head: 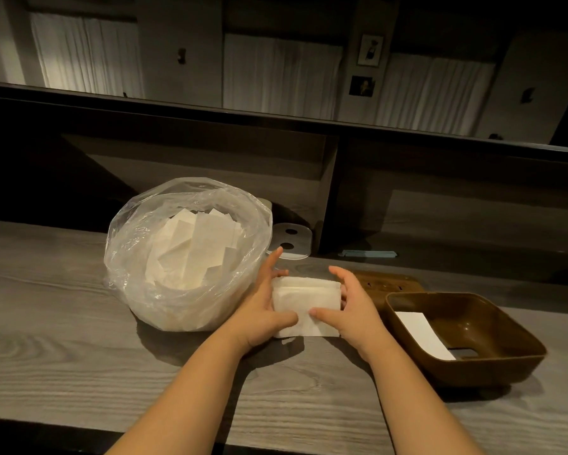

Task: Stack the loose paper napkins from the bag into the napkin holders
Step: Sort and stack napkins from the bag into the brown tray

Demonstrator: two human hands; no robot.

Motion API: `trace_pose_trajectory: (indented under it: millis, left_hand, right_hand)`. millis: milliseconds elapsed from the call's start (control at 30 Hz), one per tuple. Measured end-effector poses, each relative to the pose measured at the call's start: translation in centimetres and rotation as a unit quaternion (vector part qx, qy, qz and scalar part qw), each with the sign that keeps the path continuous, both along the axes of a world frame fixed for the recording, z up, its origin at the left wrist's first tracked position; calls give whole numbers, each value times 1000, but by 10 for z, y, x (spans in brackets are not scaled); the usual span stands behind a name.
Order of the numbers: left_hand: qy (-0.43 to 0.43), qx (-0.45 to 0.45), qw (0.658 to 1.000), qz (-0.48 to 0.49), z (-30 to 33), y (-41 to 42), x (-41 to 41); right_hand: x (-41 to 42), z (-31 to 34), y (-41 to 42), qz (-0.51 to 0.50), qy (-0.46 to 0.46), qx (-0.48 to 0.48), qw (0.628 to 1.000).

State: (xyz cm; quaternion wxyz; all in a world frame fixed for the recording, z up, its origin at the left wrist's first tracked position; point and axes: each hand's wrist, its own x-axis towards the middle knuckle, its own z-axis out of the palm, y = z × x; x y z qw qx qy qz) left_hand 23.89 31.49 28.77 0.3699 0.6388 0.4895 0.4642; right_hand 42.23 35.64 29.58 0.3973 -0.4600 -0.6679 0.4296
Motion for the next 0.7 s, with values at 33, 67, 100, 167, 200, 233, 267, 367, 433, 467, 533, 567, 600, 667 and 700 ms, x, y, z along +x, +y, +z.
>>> trace_pose_trajectory:
  millis: [33, 67, 100, 167, 200, 233, 267, 367, 433, 467, 533, 567, 600, 667, 700]
  left_hand:
    - [0, -2, 1000, 13, 0, 0, 0]
    - [-9, 1, 1000, 27, 1, -1, 1]
    - [-21, 7, 999, 40, 1, -1, 1]
    - [-37, 17, 998, 52, 3, -1, 2]
    - [-38, 16, 998, 46, 3, -1, 2]
    - [-29, 10, 999, 34, 2, -1, 1]
    - [-15, 5, 1000, 22, 3, -1, 2]
    - [-19, 12, 999, -27, 4, -3, 2]
    - [-4, 9, 998, -58, 4, -3, 4]
    - [10, 4, 998, -62, 3, -3, 3]
    - [13, -2, 999, -41, 0, -1, 3]
    - [6, -1, 1000, -19, -2, 1, 2]
    - [-2, 1, 1000, 8, -3, 3, 2]
    - [-11, -12, 998, 57, -3, 4, 2]
    - [-2, -24, 997, 74, -2, 3, 2]
  right_hand:
    - [1, 0, 1, -14, 8, 8, 1000]
    - [3, 0, 1, -23, 23, 20, 999]
    - [4, 0, 1, -29, 41, 34, 998]
    - [5, 1, 1, -33, 61, 50, 996]
    - [4, 1, 1, -29, 64, 47, 996]
    - [3, 0, 1, -21, 59, 39, 997]
    - [2, 0, 1, -14, 43, 31, 999]
    - [-1, -1, -1, -1, -7, 31, 999]
    - [-2, -1, -2, 10, -15, 29, 999]
    - [-2, -1, -2, 12, -30, 26, 999]
    - [-2, -1, -2, 3, -39, 18, 999]
    - [-1, -1, -1, -9, -26, 12, 1000]
    - [0, -1, 0, -23, -10, 7, 1000]
    - [1, 0, 1, -49, 2, 6, 999]
    - [1, 0, 0, -52, 1, 8, 999]
